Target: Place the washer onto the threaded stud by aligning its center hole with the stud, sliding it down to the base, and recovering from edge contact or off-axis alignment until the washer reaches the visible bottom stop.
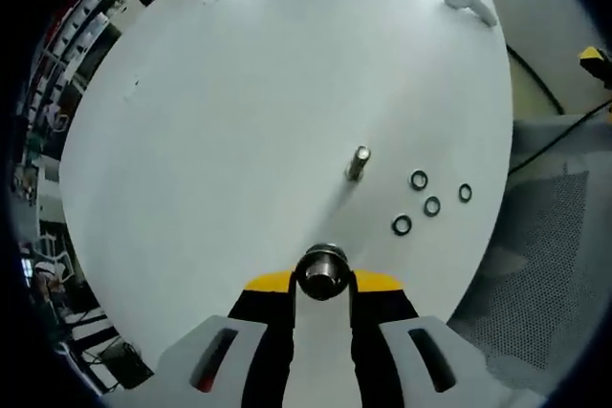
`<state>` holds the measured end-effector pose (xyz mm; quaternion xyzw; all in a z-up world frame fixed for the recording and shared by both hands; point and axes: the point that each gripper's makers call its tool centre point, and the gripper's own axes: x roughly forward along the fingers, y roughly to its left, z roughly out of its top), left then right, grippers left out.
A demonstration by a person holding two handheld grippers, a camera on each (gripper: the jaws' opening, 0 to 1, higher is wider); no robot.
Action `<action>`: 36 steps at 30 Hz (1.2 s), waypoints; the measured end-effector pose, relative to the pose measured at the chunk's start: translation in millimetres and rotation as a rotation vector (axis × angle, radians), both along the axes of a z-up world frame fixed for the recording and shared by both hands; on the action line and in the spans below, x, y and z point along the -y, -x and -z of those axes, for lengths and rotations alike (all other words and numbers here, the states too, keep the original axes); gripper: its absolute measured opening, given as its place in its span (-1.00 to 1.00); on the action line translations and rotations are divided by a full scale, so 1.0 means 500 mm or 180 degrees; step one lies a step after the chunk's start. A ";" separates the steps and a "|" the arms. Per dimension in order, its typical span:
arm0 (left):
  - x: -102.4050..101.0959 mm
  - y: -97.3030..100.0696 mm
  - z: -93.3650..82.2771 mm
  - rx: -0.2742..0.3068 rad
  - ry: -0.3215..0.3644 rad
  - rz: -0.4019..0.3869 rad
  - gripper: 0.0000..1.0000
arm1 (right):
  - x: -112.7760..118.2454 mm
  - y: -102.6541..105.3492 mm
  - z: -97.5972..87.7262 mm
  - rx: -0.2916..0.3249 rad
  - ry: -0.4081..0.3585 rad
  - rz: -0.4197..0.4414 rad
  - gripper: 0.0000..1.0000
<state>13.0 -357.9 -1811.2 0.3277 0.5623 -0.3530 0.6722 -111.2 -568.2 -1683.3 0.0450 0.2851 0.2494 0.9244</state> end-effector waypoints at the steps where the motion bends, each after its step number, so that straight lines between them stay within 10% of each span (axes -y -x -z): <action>1: 0.001 0.002 0.004 -0.0015 0.0005 -0.0019 -0.62 | 0.000 0.000 0.000 0.0000 -0.0001 -0.0001 -0.35; 20: 0.001 0.002 0.052 -0.0066 -0.0023 -0.0177 -0.60 | -0.001 -0.001 -0.002 0.0022 -0.0014 -0.0008 -0.36; 36: -0.018 0.003 -0.016 0.0310 0.0251 -0.0493 -0.42 | -0.005 0.002 0.000 0.0007 0.0018 -0.0063 -0.36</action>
